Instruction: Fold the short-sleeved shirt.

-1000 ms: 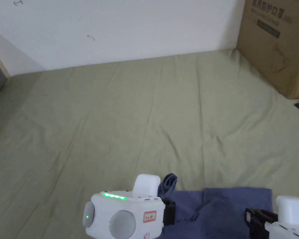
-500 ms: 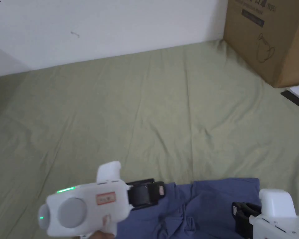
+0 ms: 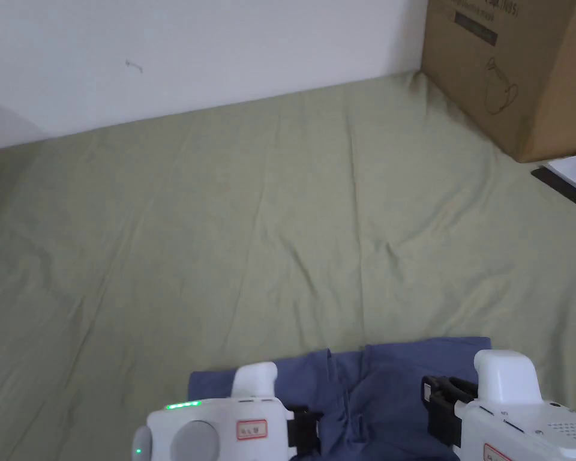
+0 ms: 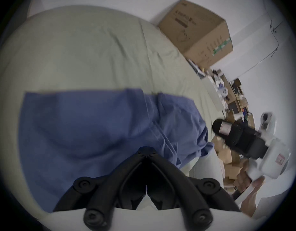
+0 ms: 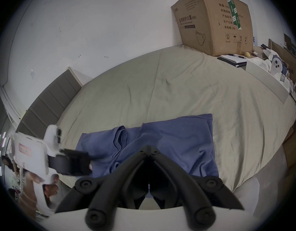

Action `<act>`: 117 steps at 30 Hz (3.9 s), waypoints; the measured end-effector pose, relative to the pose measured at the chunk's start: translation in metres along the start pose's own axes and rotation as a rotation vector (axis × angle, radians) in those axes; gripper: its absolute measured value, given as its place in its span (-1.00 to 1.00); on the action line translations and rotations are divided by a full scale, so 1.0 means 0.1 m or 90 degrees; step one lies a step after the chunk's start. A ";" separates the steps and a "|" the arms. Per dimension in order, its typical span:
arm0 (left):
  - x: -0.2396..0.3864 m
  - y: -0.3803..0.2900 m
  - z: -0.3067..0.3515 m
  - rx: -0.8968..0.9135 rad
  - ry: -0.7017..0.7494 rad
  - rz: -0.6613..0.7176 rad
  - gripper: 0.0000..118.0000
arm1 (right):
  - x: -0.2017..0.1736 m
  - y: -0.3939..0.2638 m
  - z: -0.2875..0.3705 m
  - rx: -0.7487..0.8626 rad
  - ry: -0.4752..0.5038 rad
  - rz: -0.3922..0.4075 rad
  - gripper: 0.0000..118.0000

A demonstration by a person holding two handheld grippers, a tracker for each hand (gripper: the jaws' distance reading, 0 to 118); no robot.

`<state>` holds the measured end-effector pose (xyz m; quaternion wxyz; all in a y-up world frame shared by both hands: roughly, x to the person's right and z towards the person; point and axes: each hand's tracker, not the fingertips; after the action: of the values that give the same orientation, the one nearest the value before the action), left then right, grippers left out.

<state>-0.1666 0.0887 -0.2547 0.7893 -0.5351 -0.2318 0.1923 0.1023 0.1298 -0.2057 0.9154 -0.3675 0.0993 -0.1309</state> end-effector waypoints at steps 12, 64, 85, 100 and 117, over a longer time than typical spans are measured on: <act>0.20 -0.04 0.13 -0.014 -0.093 -0.047 -1.00 | 0.00 -0.03 0.01 -0.019 -0.008 0.010 -1.00; -2.29 -0.12 1.91 0.098 -0.011 0.292 -0.83 | -0.51 0.16 -0.09 0.000 -0.027 0.105 -1.00; 0.25 0.72 0.41 -0.065 -0.025 0.040 -0.81 | 0.37 0.03 0.13 0.007 -0.072 0.008 -1.00; 0.09 0.69 0.43 -0.027 0.008 0.070 -0.07 | 0.49 -0.03 0.18 0.001 -0.082 -0.009 -1.00; 0.26 0.36 -0.67 -0.144 -0.073 0.101 -1.00 | 0.43 -0.08 0.14 -0.024 -0.076 0.009 -1.00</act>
<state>-0.1090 0.0656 -0.3058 0.6921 -0.6252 -0.2535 0.2566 0.1452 0.1199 -0.1943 0.9134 -0.3912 0.0497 -0.1007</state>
